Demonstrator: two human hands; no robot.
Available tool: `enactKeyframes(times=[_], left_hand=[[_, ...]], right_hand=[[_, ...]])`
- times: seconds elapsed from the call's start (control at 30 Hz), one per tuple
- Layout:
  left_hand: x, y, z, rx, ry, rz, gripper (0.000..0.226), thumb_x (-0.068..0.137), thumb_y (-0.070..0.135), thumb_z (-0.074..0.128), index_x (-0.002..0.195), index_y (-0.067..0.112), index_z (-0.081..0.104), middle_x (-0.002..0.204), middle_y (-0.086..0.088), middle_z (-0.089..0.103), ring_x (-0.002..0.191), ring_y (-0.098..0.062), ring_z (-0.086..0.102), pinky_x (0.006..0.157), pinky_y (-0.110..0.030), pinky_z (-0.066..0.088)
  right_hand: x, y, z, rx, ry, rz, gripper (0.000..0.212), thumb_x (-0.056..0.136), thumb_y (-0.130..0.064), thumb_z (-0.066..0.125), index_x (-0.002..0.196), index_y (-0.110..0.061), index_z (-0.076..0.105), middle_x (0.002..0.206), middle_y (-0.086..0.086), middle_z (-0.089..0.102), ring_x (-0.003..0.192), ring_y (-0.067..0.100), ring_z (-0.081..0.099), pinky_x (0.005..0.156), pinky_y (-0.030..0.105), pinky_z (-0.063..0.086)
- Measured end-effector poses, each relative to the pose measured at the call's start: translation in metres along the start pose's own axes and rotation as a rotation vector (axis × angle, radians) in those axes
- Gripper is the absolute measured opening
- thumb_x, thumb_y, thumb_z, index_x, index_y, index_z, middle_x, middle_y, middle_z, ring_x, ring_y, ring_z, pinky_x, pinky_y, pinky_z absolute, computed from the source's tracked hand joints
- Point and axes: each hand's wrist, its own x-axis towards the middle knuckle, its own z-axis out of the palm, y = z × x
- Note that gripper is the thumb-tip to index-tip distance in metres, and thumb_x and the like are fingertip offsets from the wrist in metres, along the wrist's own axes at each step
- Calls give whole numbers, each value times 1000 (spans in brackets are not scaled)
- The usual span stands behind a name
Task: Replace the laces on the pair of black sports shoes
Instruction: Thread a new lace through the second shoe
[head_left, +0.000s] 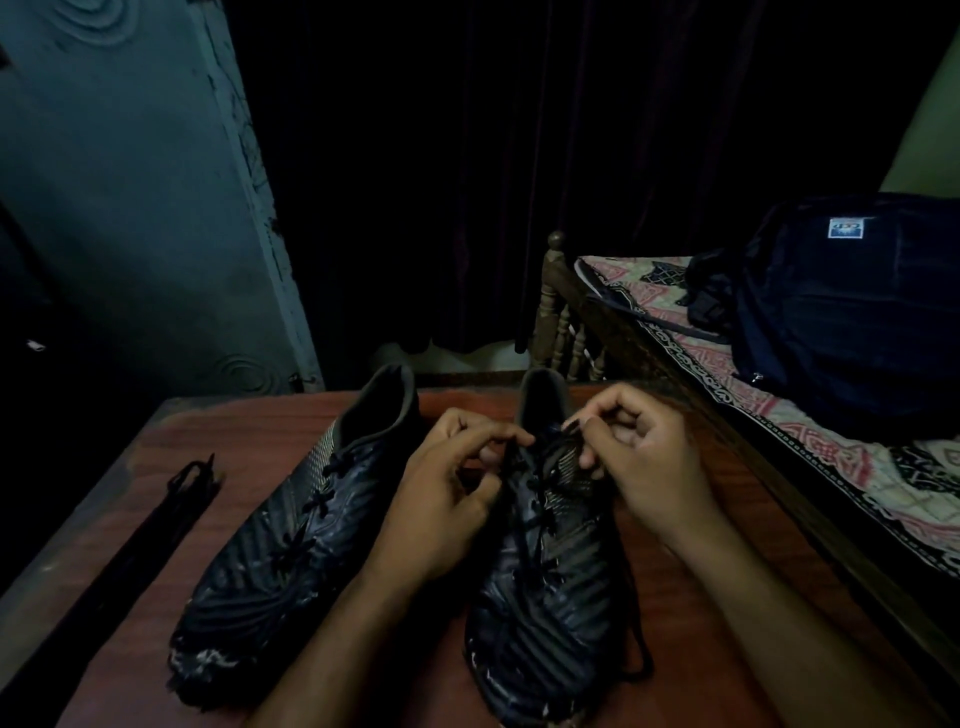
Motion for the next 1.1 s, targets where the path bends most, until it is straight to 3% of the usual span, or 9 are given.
enactKeyframes(times=[0.17,0.3,0.47,0.6,0.67,0.8,0.9,1.03,1.1], left_hand=[[0,1,2,-22,0,15,55,90,-13,59,111,35,77,107,4,58,103,-17,60,88,-13,46],[0,0,2,-43,13,20,57,90,-14,57,110,35,77,106,1,59,102,-20,60,88,-16,48],[-1,-1,2,-61,-5,16,57,91,-14,57,112,35,77,108,2,59,105,-21,60,89,-18,49],[0,-3,2,-56,0,9,57,90,-14,58,111,36,77,108,4,61,105,-20,61,89,-17,48],[0,-2,3,-42,1,13,58,89,-14,58,112,35,77,109,4,61,104,-20,62,89,-17,49],[0,-1,4,-34,1,2,57,88,-14,57,111,33,78,108,4,62,104,-18,62,88,-15,48],[0,-3,4,-41,3,-4,59,88,-14,57,112,36,77,109,5,61,105,-21,62,88,-18,50],[1,-4,4,-37,12,-9,58,87,-13,58,111,36,77,109,4,62,105,-22,62,88,-20,50],[0,-3,3,-43,11,-14,57,87,-14,58,111,34,78,108,3,62,104,-21,62,88,-17,49]], right_hand=[[7,-7,-5,605,139,231,24,102,-5,44,80,-10,53,90,19,74,76,29,68,63,33,55],[11,-5,-9,844,198,323,24,100,-11,40,78,-14,48,63,8,58,56,21,61,58,34,56],[16,11,-15,615,190,237,26,97,-15,45,72,-22,47,58,-5,33,44,9,25,41,21,24],[13,12,-26,-258,-199,-113,20,91,-32,68,77,-18,62,68,-11,59,61,-1,53,58,13,40],[10,11,-28,-372,-383,-68,25,86,-41,76,75,-20,67,71,-7,65,66,0,58,64,17,44],[9,-1,-33,-138,-467,38,26,89,-32,71,74,-11,67,62,-3,65,60,4,56,61,20,42],[10,-4,-34,108,-416,158,40,90,-35,63,82,4,59,57,-3,41,51,8,33,48,20,27],[14,-1,-34,207,-121,112,64,86,-52,71,79,10,59,61,11,38,48,13,33,46,24,27],[15,-1,-34,296,51,131,51,87,-48,72,67,-2,63,53,8,47,45,12,42,47,24,36]])
